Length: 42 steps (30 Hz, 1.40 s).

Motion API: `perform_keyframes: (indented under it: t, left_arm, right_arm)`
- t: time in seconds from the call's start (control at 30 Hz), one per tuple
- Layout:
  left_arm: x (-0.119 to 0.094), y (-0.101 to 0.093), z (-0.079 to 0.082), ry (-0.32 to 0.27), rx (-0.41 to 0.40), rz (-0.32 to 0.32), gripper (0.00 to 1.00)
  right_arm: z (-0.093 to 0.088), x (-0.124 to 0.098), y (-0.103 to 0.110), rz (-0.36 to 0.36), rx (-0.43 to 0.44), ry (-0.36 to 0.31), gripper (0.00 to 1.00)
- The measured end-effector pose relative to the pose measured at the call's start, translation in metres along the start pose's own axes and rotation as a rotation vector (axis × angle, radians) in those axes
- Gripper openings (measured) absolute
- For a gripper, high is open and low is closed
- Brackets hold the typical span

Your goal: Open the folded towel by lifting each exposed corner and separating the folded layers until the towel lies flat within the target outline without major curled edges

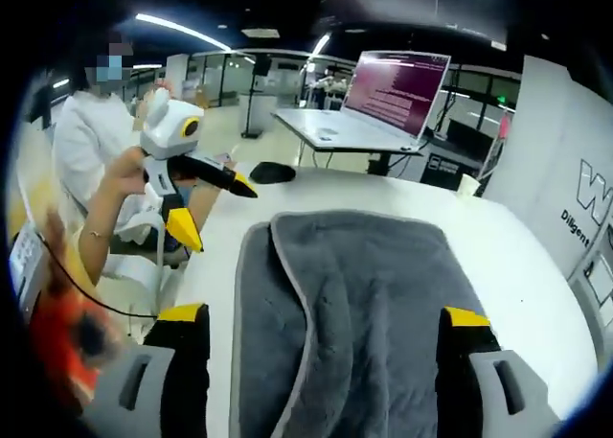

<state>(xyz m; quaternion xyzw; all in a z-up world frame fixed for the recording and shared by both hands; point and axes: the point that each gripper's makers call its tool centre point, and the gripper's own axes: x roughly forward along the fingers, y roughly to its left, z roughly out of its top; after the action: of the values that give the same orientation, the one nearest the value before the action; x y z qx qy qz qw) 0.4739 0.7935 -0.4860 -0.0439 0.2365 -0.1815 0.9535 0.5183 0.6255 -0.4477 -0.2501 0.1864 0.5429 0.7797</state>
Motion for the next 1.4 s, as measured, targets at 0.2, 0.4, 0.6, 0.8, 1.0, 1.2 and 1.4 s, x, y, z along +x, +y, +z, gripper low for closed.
perform_keyframes:
  t: [0.2, 0.4, 0.6, 0.8, 1.0, 1.2, 1.4]
  left_arm:
    - [0.000, -0.003, 0.005, -0.006, 0.008, 0.001, 0.93]
    - [0.002, 0.000, 0.005, 0.014, 0.032, 0.033, 0.93]
    - [0.002, 0.005, 0.007, -0.006, 0.011, 0.047, 0.92]
    - [0.002, 0.011, 0.006, -0.005, 0.028, 0.086, 0.87]
    - [0.008, 0.009, 0.002, 0.011, 0.027, 0.067, 0.87]
    - [0.010, 0.006, 0.002, 0.014, 0.026, 0.054, 0.87]
    - [0.010, 0.000, 0.004, 0.001, 0.025, 0.036, 0.87]
  right_arm:
    - [-0.018, -0.028, 0.001, -0.075, 0.000, 0.001, 0.99]
    - [-0.032, -0.041, 0.007, -0.162, -0.064, 0.037, 0.80]
    - [-0.035, -0.038, 0.026, -0.204, -0.181, 0.049, 0.61]
    - [-0.051, -0.024, 0.040, -0.232, -0.290, 0.128, 0.41]
    - [-0.066, -0.014, 0.035, -0.304, -0.427, 0.230, 0.25]
    - [-0.075, -0.014, 0.029, -0.365, -0.585, 0.287, 0.15]
    - [-0.082, -0.014, 0.027, -0.398, -0.680, 0.331, 0.02]
